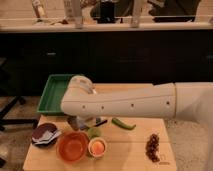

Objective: Place sponge in table surface

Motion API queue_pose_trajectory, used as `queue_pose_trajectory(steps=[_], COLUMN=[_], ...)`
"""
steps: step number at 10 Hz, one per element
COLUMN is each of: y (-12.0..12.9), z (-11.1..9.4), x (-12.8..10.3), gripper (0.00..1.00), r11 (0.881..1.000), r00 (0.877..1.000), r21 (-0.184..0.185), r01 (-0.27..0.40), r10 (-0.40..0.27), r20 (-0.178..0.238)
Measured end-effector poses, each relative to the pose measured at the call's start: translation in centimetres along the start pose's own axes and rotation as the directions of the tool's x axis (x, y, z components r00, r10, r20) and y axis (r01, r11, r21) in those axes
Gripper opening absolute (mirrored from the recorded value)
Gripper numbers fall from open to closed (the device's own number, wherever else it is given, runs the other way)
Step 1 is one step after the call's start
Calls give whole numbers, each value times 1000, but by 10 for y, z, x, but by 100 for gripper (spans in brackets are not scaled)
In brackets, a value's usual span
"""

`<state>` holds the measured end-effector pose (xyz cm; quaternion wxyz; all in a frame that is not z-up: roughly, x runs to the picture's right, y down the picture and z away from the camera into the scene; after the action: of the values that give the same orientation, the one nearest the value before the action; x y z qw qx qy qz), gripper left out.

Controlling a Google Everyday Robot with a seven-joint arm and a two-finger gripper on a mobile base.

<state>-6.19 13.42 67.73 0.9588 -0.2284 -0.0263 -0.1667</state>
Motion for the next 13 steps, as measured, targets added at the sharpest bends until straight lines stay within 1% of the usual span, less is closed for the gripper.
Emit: queue_pose_trajectory(steps=[2, 3, 5, 6, 9, 10, 11, 12, 13], y=[3, 11, 19, 28, 67, 86, 100, 106, 116], z=[-2, -2, -1, -1, -2, -2, -1, 1, 6], x=[19, 38, 48, 57, 81, 92, 100, 102, 107], gripper=[0, 0, 0, 0, 0, 0, 0, 0, 0], r11=[998, 992, 985, 979, 959, 947, 939, 933, 925], r00=[998, 992, 986, 980, 960, 949, 941, 936, 927], r21=[20, 29, 34, 36, 50, 58, 62, 64, 61], r01=[-67, -123, -169, -198, -280, -315, -339, -353, -376], r10=[67, 123, 169, 199, 280, 315, 339, 353, 375], r20=[4, 1, 2, 0, 7, 12, 15, 22, 30])
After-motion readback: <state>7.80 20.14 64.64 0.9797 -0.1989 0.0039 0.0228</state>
